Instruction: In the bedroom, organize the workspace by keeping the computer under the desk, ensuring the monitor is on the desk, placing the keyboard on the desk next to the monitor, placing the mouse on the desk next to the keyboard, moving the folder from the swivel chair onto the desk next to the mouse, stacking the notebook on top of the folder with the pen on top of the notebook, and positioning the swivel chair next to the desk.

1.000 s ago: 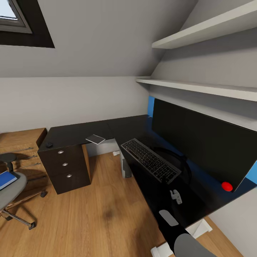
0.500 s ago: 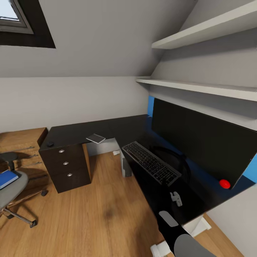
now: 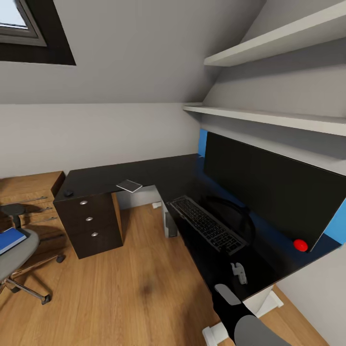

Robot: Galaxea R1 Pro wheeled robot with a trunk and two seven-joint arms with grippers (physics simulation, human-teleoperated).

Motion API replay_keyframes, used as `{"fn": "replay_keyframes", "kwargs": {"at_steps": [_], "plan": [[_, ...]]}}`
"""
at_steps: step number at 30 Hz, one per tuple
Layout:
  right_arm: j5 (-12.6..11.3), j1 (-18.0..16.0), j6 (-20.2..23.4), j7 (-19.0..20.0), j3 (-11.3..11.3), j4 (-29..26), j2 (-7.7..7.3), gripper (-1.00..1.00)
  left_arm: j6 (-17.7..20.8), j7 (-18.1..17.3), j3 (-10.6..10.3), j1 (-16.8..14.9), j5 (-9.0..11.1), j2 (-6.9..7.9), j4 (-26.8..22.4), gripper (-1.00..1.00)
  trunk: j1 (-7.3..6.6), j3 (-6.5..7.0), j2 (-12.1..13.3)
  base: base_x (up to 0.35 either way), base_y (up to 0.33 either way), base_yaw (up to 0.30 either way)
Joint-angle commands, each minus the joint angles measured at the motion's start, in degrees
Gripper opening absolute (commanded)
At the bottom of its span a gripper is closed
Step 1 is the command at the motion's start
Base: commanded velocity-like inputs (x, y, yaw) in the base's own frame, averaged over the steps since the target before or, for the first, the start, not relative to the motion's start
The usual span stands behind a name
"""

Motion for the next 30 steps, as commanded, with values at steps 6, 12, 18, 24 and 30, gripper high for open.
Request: {"fn": "replay_keyframes", "kwargs": {"at_steps": [6, 12, 18, 24, 30], "plan": [[-3.4, -0.1, 0.0, 0.2, -0.2, -0.1, 0.05, -1.0, 0.0, 0.5, -0.3, 0.0, 0.5, 0.08, -0.1, 1.0, 0.0, -0.05, 0.0, 0.0, 0.0, 0.0], [-3.8, -0.1, -0.2, 0.1, -0.2, -0.1, 0.05, -1.0, 0.0, 0.5, -0.3, 0.0, 0.5, 0.07, -0.1, 1.0, 0.0, -0.05, 0.0, 0.0, 0.0, 0.0], [-3.8, -0.1, -0.7, 0.0, -0.2, -0.1, 0.05, -1.0, 0.0, 0.5, -0.3, 0.0, 0.5, 0.08, -0.1, 1.0, 0.0, -0.05, 0.0, 0.0, 0.0, 0.0], [-3.8, -0.1, -0.4, -0.8, -0.1, -0.1, 0.05, -1.0, 0.0, 0.5, -0.3, 0.0, 0.5, 0.08, -0.1, 1.0, 0.0, -0.05, 0.0, 0.0, 0.0, 0.0], [-3.8, -0.1, -0.7, -2.5, -0.1, -0.3, 0.05, -1.0, 0.0, 0.5, -0.3, 0.0, 0.5, 0.08, -0.1, 1.0, 0.0, -0.05, 0.0, 0.0, 0.0, 0.0]]}}
